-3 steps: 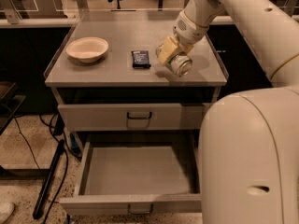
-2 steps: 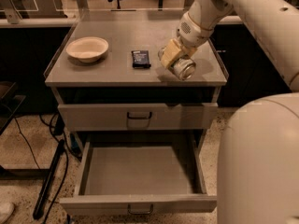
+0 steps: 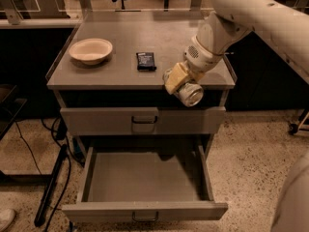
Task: Place 7up can into middle drawer
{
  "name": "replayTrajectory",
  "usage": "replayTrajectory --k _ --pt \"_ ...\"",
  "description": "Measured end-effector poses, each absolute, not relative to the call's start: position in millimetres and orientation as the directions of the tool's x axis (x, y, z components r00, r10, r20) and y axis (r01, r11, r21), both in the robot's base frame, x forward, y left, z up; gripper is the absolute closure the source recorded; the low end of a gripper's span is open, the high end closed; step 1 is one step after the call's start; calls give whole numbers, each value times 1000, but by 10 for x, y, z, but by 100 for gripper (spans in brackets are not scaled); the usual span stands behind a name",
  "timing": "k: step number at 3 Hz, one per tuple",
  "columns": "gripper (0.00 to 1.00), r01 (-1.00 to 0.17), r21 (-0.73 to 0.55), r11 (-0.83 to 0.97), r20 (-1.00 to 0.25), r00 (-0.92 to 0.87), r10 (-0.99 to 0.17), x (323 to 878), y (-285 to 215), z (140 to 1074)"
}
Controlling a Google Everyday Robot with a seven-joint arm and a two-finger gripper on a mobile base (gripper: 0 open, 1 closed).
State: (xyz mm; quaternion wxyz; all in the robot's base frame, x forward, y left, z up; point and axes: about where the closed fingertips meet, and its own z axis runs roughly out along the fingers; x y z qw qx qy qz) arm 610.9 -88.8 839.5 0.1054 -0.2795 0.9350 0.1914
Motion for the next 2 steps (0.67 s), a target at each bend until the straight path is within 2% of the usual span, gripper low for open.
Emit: replayTrajectory --k 2 --pt "100 -563 318 763 -301 -823 -482 5941 -763 8311"
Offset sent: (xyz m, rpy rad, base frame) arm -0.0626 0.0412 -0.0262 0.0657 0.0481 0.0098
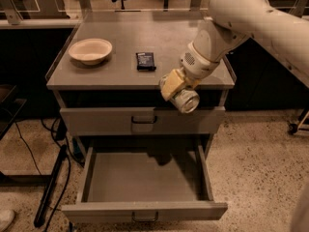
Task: Place 7up can into middle drawer
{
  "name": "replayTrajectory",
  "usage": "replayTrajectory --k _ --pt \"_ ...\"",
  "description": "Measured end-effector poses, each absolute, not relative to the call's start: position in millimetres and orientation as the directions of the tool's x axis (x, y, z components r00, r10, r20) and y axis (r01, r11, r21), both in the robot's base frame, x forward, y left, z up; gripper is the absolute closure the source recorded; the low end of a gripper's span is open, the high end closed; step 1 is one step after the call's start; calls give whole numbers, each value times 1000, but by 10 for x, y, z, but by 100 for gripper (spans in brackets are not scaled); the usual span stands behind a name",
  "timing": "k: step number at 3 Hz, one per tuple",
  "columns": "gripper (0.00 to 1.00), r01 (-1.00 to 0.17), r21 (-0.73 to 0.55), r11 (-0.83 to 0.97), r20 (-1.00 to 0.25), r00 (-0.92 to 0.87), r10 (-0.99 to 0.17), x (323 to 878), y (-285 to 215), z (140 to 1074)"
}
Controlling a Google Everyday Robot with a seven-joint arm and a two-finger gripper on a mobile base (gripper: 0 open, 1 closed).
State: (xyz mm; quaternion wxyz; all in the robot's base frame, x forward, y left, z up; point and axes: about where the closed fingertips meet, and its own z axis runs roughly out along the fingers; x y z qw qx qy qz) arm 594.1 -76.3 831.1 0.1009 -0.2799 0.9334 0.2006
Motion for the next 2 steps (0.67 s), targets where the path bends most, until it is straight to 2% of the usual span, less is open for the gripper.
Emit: replayTrajectory --k 2 --pt "100 -537 430 726 -271 -843 -464 5327 -345 8037"
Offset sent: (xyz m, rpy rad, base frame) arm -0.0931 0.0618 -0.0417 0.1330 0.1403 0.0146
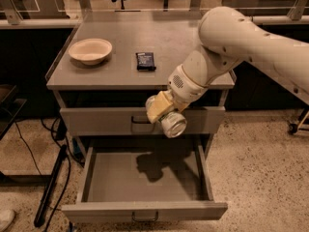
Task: Place 7up can into middle drawer
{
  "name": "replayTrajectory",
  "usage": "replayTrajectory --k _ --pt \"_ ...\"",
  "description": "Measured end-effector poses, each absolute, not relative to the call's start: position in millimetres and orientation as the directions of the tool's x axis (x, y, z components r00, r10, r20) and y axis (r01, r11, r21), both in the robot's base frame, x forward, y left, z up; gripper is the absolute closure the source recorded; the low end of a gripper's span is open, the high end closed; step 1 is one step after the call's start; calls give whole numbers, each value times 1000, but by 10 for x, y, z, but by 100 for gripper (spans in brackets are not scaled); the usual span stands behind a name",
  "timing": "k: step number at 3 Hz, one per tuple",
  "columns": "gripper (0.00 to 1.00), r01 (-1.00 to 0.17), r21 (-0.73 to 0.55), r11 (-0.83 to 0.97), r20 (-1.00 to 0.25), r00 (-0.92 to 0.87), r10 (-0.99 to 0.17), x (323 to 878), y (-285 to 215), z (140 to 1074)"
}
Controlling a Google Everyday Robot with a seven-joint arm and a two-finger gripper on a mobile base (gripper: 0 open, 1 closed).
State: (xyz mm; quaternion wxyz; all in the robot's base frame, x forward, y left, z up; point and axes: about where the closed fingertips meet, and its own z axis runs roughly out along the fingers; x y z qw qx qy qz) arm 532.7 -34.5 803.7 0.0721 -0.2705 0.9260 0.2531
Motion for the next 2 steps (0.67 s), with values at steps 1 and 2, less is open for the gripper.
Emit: replayTrajectory --k 1,2 --pt "100 -540 437 720 -262 -842 -472 5295 -312 7985" --pt "100 -549 450 704 -256 -835 -488 5264 -236 7910"
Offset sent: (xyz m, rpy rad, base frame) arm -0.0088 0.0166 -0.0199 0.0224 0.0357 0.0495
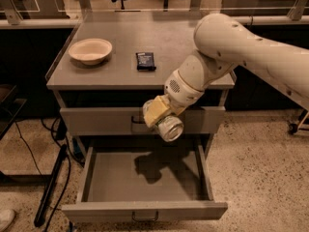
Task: Place 7up can into middle drawer
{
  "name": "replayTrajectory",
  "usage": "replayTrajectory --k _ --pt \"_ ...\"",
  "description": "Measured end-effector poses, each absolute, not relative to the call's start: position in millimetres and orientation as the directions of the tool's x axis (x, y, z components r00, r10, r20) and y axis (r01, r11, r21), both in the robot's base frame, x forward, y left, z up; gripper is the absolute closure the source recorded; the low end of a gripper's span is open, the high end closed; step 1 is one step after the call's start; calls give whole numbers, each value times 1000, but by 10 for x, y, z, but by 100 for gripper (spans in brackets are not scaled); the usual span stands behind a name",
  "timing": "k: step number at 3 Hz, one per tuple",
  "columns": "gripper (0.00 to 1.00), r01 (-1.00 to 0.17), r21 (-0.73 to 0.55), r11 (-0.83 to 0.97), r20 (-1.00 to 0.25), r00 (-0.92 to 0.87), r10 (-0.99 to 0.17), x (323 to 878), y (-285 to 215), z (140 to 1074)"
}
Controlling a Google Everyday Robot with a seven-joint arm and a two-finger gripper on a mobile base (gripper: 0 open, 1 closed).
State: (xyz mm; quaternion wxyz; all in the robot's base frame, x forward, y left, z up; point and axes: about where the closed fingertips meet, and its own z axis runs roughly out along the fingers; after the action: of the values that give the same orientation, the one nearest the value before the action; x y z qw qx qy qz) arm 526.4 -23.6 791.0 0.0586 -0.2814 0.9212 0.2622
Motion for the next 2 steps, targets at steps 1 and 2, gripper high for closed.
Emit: replayTrajectory --k 1,2 --pt "100 -540 468 700 -217 -838 -501 5169 10 7542" --pt "100 -515 484 707 -171 -849 -501 5100 140 7173"
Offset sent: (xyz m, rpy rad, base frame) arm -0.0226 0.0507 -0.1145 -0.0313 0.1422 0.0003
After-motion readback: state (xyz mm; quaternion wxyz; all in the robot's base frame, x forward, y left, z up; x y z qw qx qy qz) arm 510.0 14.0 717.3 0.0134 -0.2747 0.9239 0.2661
